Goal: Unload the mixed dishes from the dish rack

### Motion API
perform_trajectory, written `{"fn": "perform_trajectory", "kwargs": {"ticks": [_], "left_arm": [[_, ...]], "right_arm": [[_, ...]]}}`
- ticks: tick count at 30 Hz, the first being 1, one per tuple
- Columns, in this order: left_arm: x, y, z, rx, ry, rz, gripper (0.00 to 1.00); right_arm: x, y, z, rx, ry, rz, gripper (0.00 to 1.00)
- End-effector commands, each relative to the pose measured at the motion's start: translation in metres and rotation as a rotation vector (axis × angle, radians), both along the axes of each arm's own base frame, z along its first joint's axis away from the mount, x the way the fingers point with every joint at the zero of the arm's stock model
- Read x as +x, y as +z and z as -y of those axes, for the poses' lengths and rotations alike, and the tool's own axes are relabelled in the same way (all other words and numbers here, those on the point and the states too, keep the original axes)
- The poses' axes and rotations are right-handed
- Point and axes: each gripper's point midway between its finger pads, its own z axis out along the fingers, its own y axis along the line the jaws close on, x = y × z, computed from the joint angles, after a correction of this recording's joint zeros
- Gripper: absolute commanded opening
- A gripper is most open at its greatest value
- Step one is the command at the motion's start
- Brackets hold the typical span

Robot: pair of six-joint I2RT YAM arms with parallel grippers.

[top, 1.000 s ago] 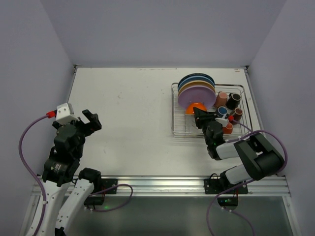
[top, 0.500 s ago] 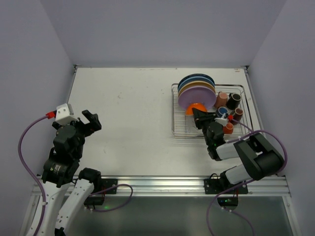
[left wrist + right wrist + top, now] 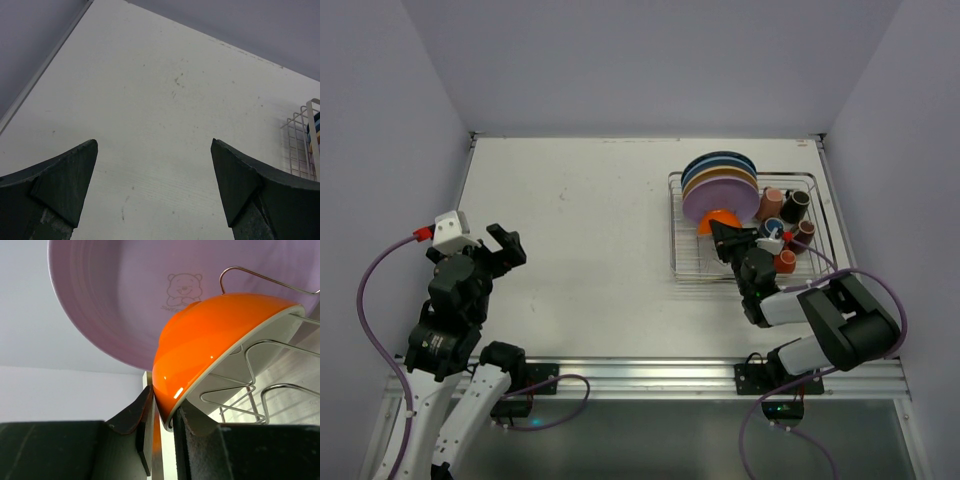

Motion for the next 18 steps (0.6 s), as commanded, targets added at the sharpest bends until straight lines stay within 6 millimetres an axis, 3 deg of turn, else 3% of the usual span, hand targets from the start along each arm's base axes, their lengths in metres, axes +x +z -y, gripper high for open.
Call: {"fn": "perform_trajectory", "kwargs": {"ticks": [1, 11, 18], "left_arm": [[0.001, 0.005, 0.002, -0.014, -0.002, 0.026, 1.0], [0.001, 0.005, 0.001, -0.015, 0.0, 0.029, 1.0], [0.001, 0.004, 0.001, -0.014, 0.001, 0.028, 1.0]], "right_arm": [[0.002, 0.096, 0.009, 0.066, -0.042, 0.329, 0.0], [-0.006, 0.119, 0.007, 0.049, -0.02, 0.428, 0.0], [-0.007, 0.118, 0.004, 0.053, -0.004, 0.447, 0.0]]}}
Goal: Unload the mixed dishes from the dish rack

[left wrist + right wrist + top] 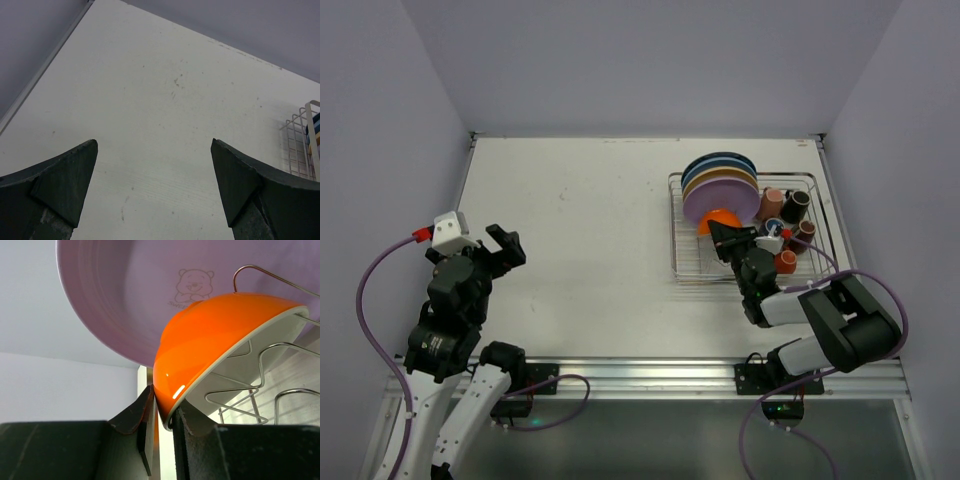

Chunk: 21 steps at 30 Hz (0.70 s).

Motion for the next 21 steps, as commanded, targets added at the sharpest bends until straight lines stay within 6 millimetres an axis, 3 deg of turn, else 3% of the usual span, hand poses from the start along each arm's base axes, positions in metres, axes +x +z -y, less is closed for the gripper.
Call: {"fn": "perform_trajectory", "kwargs": {"ticks": [1, 21], "left_arm": [[0.001, 0.004, 0.001, -0.013, 0.001, 0.023, 1.0], [0.002, 0.005, 0.002, -0.013, -0.004, 0.024, 1.0]], "right_arm": [[-0.005, 0.117, 0.009, 0.119, -0.03, 0.429, 0.0], [-0.014, 0.14, 0.003, 0.109, 0.012, 0.514, 0.0]]}}
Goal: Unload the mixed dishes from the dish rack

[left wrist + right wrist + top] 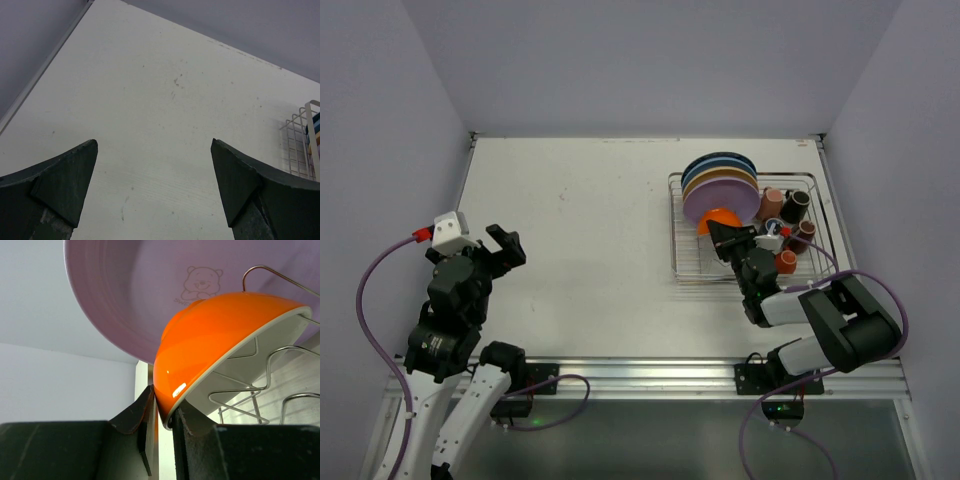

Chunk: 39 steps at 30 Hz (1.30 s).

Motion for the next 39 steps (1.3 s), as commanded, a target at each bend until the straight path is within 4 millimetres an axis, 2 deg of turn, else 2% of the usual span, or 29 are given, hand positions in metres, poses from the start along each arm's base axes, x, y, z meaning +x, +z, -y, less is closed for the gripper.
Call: {"fn": "perform_trajectory", "kwargs": {"ticks": [1, 17, 26, 30, 39], "left_arm": [[0.002, 0.004, 0.002, -0.013, -0.005, 0.023, 1.0], [0.001, 0.005, 0.001, -0.014, 0.0, 0.026, 1.0], [0.001, 0.005, 0.001, -0.015, 0.0, 0.029, 1.0], [0.001, 0.005, 0.001, -0.015, -0.001, 0.028, 1.0], [0.001, 0.004, 0.004, -0.013, -0.012, 0.024, 1.0]], "right_arm": [[-0.013, 0.139, 0.006, 0.144, -0.003, 0.497, 0.0], [-0.021, 0.16, 0.005, 0.151, 0.013, 0.563, 0.0], [-0.018, 0.156, 0.002, 0.148, 0.026, 0.541, 0.0], [-0.02, 0.157, -0.002, 0.148, 0.05, 0.546, 0.0], [-0.029, 0.173, -0.014, 0.076, 0.119, 0.586, 0.0]]}}
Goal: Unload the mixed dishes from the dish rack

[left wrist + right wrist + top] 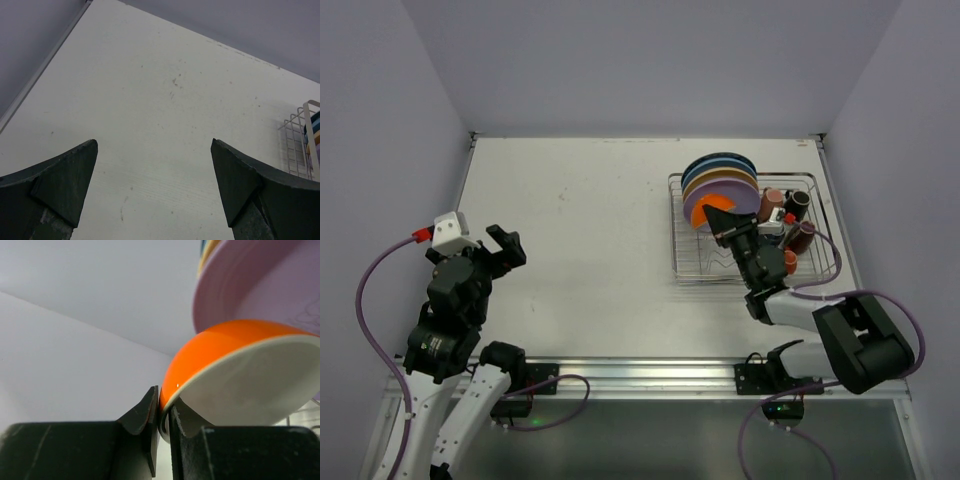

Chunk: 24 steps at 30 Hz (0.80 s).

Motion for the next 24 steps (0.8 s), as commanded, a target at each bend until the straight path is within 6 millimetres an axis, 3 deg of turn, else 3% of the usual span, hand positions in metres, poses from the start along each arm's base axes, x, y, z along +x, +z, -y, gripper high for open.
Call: {"fn": "perform_trajectory", "kwargs": {"ticks": [1, 6, 7, 8, 13, 15, 18, 19, 20, 21, 22, 24], "left_arm": [[0.002, 0.004, 0.002, -0.012, -0.006, 0.02, 1.0], [0.002, 0.003, 0.003, -0.011, -0.006, 0.017, 1.0], [0.002, 0.003, 0.002, -0.011, -0.004, 0.017, 1.0], [0.002, 0.003, 0.002, -0.011, -0.004, 0.017, 1.0], [0.004, 0.003, 0.005, -0.011, -0.016, 0.012, 1.0], [0.008, 0.003, 0.009, 0.002, -0.039, -0.002, 1.0], [0.016, 0.007, 0.024, -0.001, -0.115, -0.039, 1.0], [0.018, 0.007, 0.038, -0.026, -0.179, -0.054, 1.0], [0.024, 0.004, 0.048, -0.038, -0.223, -0.086, 1.0], [0.025, 0.017, 0.071, -0.077, -0.338, -0.07, 1.0], [0.028, 0.023, 0.083, -0.104, -0.392, -0.072, 1.0], [0.037, 0.025, 0.105, -0.147, -0.484, -0.117, 1.0]], "right_arm": [[-0.025, 0.107, 0.005, 0.069, 0.008, 0.378, 0.0], [-0.028, 0.11, -0.002, 0.004, 0.037, 0.378, 0.0], [-0.032, 0.119, -0.004, 0.001, 0.059, 0.395, 0.0], [-0.029, 0.112, -0.006, -0.018, 0.063, 0.356, 0.0], [-0.05, 0.119, -0.024, -0.148, 0.184, 0.368, 0.0], [-0.067, 0.113, -0.032, -0.292, 0.248, 0.366, 0.0], [-0.096, 0.116, -0.036, -0.477, 0.291, 0.426, 0.0], [-0.102, 0.122, -0.035, -0.517, 0.294, 0.443, 0.0], [-0.108, 0.106, -0.038, -0.594, 0.327, 0.408, 0.0], [-0.119, 0.121, -0.038, -0.615, 0.343, 0.448, 0.0], [-0.125, 0.106, -0.04, -0.67, 0.392, 0.402, 0.0], [-0.137, 0.102, -0.05, -0.768, 0.448, 0.411, 0.0]]}}
